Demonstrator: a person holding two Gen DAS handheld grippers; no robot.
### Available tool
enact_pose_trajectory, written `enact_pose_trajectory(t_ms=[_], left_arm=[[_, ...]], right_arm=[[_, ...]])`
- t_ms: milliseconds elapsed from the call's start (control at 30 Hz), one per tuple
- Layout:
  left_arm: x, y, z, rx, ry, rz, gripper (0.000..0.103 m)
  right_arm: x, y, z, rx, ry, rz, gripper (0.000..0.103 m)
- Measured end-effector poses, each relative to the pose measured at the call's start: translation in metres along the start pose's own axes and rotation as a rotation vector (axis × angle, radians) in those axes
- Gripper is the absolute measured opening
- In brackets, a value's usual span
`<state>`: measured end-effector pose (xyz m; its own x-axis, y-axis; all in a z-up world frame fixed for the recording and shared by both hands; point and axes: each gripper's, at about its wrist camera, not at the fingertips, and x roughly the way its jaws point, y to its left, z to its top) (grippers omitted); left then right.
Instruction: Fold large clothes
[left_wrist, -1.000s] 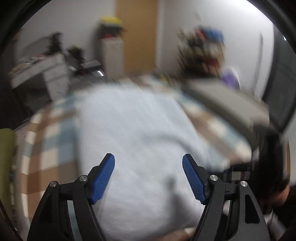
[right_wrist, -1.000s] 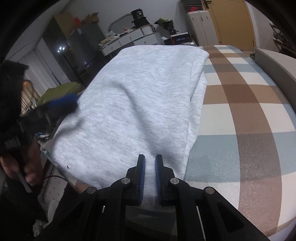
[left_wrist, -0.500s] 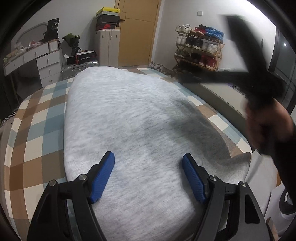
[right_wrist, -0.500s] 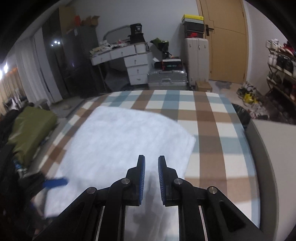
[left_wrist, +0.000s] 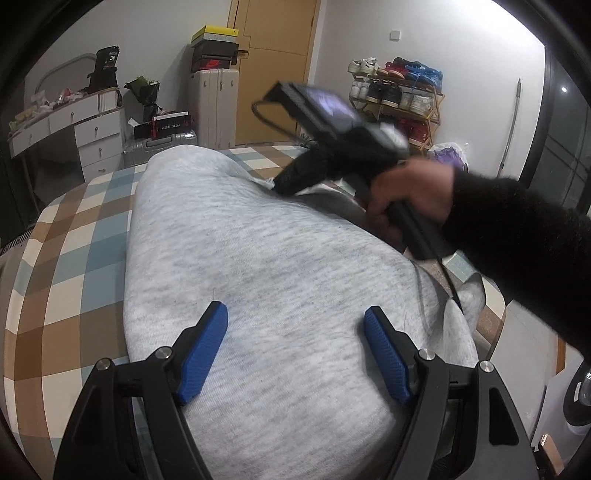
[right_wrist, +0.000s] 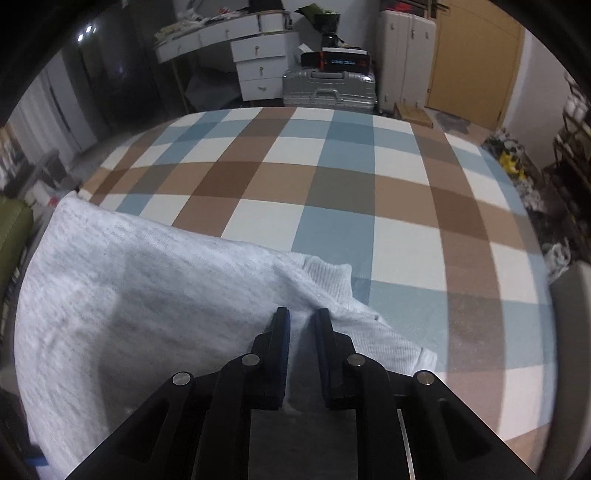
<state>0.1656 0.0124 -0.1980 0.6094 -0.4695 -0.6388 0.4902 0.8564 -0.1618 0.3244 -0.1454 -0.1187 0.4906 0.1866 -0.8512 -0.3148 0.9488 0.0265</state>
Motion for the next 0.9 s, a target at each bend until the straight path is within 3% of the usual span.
enact_pose_trajectory(t_ms=[33, 133, 233, 333, 433, 567, 700, 800, 900], left_arm=[[0.0, 0.0, 0.0, -0.001, -0.002, -0.001, 0.071], [0.0, 0.002, -0.002, -0.006, -0.012, -0.007, 0.071], [0.0, 0.002, -0.003, -0.008, -0.019, -0.004, 0.071], [-0.001, 0.003, -0.004, -0.011, -0.023, -0.008, 0.071], [0.0, 0.01, -0.003, -0.054, -0.028, -0.01, 0.071], [0.002, 0.009, -0.002, -0.05, -0.022, -0.007, 0.071], [0.001, 0.005, -0.003, -0.03, -0.012, -0.004, 0.071], [0.0, 0.006, -0.004, -0.035, -0.019, -0.01, 0.071], [0.0, 0.005, -0.004, -0.04, -0.022, -0.009, 0.071]], right_arm=[[-0.012, 0.001, 0.005, -0.005, 0.001, 0.002, 0.015], [-0.062, 0.009, 0.017, 0.023, -0.136, 0.181, 0.015], [-0.082, 0.044, 0.03, -0.05, -0.13, 0.305, 0.015], [-0.056, 0.08, 0.037, -0.13, -0.03, 0.278, 0.015], [0.002, 0.099, 0.032, -0.149, 0.114, 0.236, 0.009], [0.02, 0.093, 0.03, -0.079, 0.08, 0.224, 0.008], [-0.009, 0.099, 0.027, -0.159, 0.031, 0.15, 0.01], [-0.06, 0.073, 0.017, -0.087, -0.021, 0.254, 0.014], [-0.099, 0.062, -0.001, -0.11, -0.069, 0.285, 0.014]])
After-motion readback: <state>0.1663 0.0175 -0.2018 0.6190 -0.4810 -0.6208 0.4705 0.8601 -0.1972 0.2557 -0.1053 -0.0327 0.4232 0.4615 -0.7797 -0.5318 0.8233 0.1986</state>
